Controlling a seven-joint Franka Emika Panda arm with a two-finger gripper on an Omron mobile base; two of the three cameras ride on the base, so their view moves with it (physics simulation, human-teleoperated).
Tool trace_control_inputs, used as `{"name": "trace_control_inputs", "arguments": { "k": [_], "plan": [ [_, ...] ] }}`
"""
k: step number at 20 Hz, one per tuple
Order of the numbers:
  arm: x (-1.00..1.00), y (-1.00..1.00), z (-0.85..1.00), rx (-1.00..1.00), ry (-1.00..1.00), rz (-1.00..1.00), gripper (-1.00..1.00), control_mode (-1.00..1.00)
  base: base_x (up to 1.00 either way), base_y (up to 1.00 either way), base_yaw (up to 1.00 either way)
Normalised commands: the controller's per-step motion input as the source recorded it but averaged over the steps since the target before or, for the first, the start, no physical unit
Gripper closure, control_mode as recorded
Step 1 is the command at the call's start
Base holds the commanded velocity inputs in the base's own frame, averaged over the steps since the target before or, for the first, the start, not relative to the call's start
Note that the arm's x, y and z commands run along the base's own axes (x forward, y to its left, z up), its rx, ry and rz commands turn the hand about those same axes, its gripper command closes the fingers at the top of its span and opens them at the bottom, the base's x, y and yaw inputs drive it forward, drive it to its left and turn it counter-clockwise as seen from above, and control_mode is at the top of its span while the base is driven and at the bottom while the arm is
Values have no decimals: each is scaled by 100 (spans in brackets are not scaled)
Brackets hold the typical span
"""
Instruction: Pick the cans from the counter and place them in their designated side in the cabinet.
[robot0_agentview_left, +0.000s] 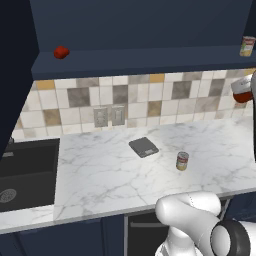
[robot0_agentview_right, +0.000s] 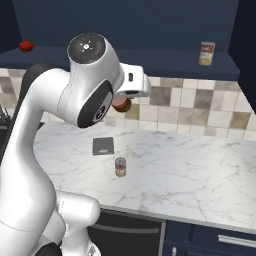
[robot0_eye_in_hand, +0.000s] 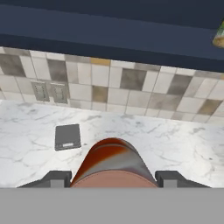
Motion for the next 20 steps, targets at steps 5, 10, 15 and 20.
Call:
{"name": "trace_control_inputs", "arguments": {
  "k": [5, 10, 15, 20],
  "plan": [
    [7, -9, 20, -2, -9, 0, 100, -100, 0, 0, 0],
    [7, -12, 20, -2, -8, 0, 100, -100, 0, 0, 0],
    [10, -13, 21, -2, -7, 0, 100, -100, 0, 0, 0],
    [12, -11, 21, -1, -6, 0, 100, -100, 0, 0, 0]
  ]
}}
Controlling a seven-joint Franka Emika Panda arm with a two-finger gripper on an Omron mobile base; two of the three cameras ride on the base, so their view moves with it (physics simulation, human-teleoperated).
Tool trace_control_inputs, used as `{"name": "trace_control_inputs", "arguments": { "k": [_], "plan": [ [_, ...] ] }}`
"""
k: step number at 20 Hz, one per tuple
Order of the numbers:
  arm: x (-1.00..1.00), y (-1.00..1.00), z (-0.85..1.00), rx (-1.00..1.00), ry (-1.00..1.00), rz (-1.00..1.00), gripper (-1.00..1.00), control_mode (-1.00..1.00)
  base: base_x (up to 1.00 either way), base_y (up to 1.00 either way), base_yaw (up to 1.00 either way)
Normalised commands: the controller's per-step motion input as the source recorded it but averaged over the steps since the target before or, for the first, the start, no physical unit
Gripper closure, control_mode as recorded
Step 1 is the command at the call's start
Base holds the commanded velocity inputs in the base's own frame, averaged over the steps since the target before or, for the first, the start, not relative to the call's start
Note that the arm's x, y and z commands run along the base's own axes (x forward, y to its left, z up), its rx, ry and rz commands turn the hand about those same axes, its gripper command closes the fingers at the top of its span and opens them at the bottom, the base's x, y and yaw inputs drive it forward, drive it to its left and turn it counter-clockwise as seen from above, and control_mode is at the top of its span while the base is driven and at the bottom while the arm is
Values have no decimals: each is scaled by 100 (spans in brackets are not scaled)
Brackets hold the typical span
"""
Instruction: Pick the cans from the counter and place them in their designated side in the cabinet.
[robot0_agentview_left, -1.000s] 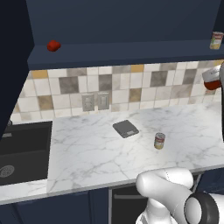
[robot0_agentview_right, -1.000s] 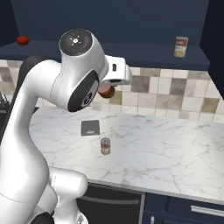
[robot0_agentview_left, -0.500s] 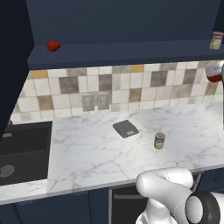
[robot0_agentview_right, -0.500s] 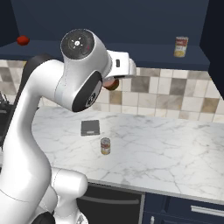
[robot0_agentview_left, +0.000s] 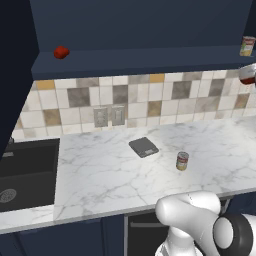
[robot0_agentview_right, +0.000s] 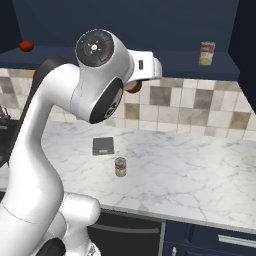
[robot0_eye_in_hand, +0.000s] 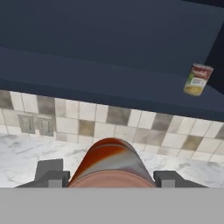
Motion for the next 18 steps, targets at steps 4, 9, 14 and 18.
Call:
{"name": "trace_control_inputs", "arguments": {
  "k": [4, 9, 14, 18],
  "plan": [
    [11, -9, 19, -1, -6, 0, 100, -100, 0, 0, 0],
    [16, -11, 14, -1, -5, 0, 100, -100, 0, 0, 0],
    [20, -14, 8, 0, -1, 0, 100, -100, 0, 0, 0],
    [18, -15, 4, 0, 0, 0, 100, -100, 0, 0, 0]
  ]
}}
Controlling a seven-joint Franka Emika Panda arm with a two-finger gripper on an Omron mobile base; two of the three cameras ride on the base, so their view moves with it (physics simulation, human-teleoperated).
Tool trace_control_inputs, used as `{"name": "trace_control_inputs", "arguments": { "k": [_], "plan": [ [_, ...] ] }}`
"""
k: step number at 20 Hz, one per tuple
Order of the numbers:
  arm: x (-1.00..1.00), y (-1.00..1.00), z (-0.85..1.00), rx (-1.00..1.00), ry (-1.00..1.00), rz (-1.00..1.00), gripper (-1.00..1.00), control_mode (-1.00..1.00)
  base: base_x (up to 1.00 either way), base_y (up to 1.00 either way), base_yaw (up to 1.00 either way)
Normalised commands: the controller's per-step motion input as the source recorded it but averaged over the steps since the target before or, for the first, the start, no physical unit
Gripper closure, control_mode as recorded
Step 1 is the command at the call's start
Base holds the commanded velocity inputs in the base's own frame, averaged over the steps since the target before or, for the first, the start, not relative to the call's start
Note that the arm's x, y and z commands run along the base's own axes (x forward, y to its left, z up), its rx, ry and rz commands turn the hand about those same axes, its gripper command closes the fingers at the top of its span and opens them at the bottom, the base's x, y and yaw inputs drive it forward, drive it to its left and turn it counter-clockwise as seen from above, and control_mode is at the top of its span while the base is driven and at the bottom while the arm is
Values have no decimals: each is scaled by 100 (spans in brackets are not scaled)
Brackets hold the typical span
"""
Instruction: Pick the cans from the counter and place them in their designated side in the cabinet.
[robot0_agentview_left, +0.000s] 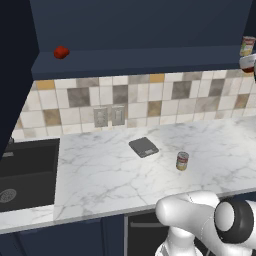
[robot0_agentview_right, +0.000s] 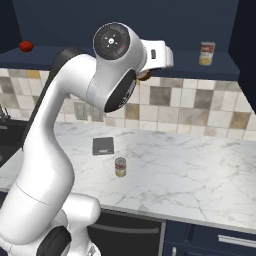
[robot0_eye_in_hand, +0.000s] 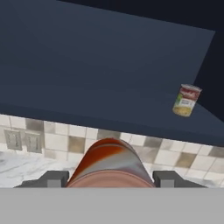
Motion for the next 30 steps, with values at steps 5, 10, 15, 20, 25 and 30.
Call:
{"name": "trace_control_inputs", "arguments": {
  "k": [5, 10, 15, 20, 25, 30],
  "plan": [
    [15, -10, 1, 0, -2, 0, 100, -100, 0, 0, 0],
    [17, -10, 2, 0, -2, -2, 100, -100, 0, 0, 0],
    [22, -9, 0, 0, 0, -2, 100, -100, 0, 0, 0],
    [23, -13, 1, 0, 0, -3, 100, -100, 0, 0, 0],
    [24, -16, 1, 0, 3, -2, 100, -100, 0, 0, 0],
    [23, -14, 2, 0, 8, -1, 100, -100, 0, 0, 0]
  ]
}}
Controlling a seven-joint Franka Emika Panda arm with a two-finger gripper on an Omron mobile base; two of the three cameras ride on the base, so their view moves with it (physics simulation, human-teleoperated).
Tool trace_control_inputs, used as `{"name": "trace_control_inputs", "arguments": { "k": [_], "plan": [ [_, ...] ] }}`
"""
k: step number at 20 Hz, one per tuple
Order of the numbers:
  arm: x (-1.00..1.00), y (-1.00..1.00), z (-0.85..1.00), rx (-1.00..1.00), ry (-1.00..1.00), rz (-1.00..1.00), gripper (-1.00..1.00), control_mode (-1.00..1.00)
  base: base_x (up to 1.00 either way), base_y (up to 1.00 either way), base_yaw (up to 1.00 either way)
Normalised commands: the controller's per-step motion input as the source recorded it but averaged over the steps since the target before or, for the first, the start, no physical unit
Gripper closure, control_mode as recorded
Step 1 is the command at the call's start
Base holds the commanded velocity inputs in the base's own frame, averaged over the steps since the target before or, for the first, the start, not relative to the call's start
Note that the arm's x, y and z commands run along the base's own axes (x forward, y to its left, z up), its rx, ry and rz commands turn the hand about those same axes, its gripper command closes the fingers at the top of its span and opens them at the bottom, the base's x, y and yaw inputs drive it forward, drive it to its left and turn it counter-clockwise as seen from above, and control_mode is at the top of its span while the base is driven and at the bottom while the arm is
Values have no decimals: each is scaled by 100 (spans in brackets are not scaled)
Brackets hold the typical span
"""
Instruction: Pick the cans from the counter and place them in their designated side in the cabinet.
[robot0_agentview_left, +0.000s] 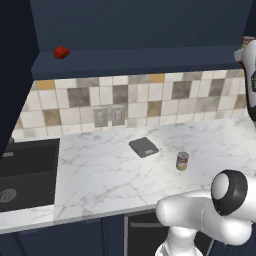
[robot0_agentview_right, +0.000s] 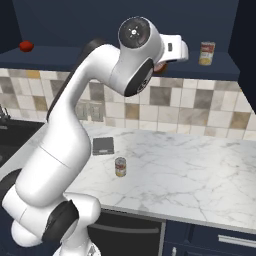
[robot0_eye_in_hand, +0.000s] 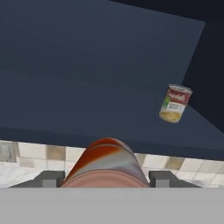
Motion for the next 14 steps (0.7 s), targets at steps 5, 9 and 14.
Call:
{"name": "trace_control_inputs", "arguments": {
  "k": [5, 9, 14],
  "plan": [
    [23, -16, 3, 2, 12, 0, 100, -100, 0, 0, 0],
    [20, -18, 0, 0, 6, 0, 100, -100, 0, 0, 0],
    [25, -17, 0, 0, 0, 0, 100, -100, 0, 0, 0]
  ]
}}
